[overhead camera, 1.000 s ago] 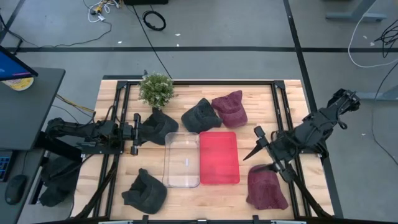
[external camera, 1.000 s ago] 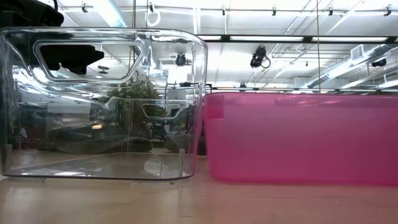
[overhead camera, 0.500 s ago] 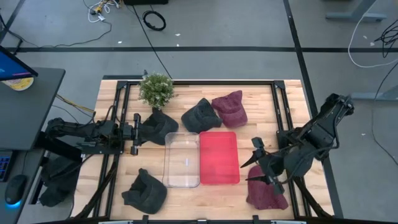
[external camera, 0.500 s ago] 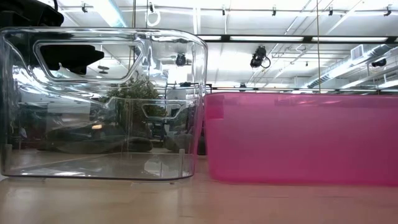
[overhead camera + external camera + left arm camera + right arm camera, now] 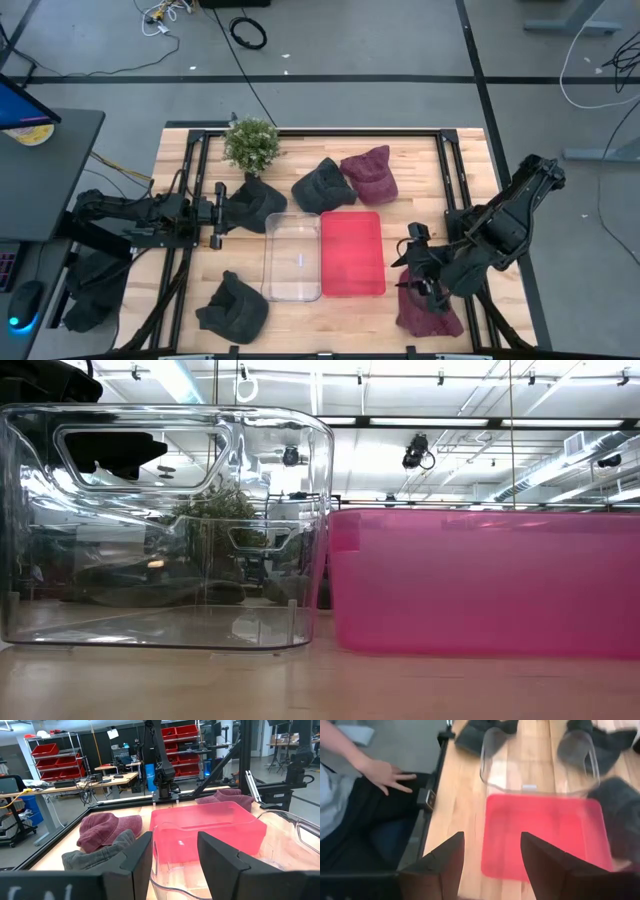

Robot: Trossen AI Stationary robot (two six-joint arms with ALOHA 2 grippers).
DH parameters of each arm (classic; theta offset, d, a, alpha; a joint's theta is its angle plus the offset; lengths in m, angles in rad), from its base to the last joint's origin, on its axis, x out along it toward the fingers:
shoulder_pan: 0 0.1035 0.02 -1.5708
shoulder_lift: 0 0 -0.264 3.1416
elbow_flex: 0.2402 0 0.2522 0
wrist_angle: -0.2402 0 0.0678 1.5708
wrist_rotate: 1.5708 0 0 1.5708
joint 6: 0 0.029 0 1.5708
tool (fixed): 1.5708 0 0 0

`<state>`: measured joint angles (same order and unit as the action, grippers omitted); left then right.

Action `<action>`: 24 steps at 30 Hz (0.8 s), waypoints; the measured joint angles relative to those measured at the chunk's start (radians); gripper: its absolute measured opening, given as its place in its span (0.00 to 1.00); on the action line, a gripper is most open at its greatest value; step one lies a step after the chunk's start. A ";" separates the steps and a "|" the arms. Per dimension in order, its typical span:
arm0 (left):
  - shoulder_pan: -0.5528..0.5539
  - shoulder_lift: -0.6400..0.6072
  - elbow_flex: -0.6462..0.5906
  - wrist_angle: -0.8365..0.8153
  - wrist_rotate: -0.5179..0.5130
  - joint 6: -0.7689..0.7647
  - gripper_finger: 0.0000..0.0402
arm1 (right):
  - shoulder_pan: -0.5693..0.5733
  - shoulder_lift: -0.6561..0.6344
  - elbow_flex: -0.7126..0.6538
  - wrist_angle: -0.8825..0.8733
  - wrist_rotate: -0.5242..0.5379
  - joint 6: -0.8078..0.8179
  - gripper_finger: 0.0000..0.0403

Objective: Pick & Place hat
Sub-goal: Put the bottom red cap into the red bin

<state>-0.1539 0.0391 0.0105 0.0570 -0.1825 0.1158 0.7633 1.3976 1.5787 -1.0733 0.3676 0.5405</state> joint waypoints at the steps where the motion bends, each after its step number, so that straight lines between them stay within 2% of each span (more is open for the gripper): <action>1: 0.000 0.000 0.000 0.000 0.000 0.000 0.40 | 0.001 0.007 0.000 -0.010 0.000 0.012 0.49; 10: 0.000 0.000 0.000 0.000 0.000 0.000 0.40 | 0.039 0.063 0.000 -0.131 -0.007 0.173 0.49; 24: 0.000 0.000 0.000 0.000 0.000 0.000 0.40 | 0.235 0.090 -0.025 -0.173 -0.010 0.406 0.49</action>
<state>-0.1538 0.0391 0.0105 0.0566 -0.1825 0.1162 0.9982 1.4879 1.5539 -1.2461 0.3580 0.9467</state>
